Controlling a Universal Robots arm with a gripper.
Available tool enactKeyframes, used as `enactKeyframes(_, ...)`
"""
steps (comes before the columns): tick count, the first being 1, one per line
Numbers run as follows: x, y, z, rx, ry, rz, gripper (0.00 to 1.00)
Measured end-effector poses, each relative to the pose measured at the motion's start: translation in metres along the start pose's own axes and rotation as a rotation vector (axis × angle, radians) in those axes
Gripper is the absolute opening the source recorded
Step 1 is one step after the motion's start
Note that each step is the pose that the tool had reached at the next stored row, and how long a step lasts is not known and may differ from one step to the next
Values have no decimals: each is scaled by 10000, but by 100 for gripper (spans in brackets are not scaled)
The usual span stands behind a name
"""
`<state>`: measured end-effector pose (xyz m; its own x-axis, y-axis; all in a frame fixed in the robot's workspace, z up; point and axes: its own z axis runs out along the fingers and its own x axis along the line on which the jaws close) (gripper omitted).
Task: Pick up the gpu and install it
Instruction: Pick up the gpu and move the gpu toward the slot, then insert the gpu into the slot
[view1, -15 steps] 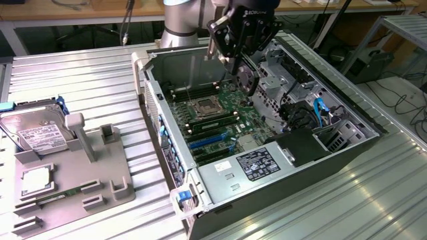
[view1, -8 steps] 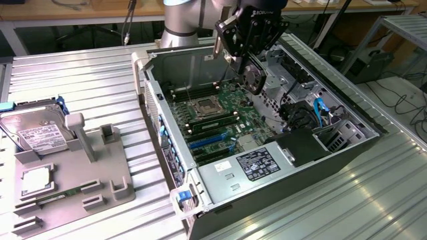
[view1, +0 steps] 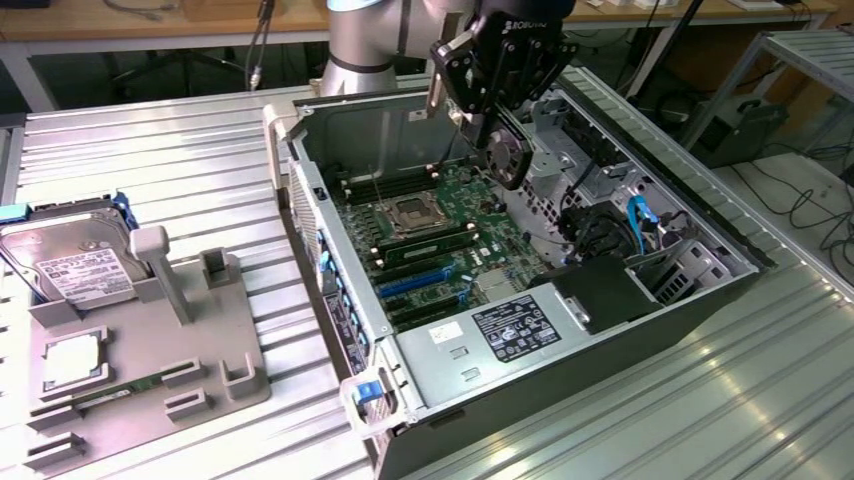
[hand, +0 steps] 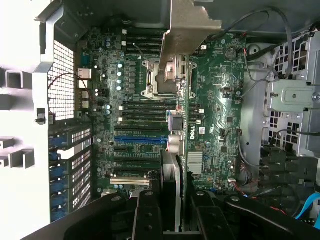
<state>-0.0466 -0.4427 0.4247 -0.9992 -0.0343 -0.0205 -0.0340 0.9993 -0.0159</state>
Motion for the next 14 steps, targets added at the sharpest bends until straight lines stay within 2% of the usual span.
enactKeyframes(7, 0, 0, 0, -1, -1, -37, 28)
enactKeyframes(14, 0, 0, 0, -20, -16, -977, 28)
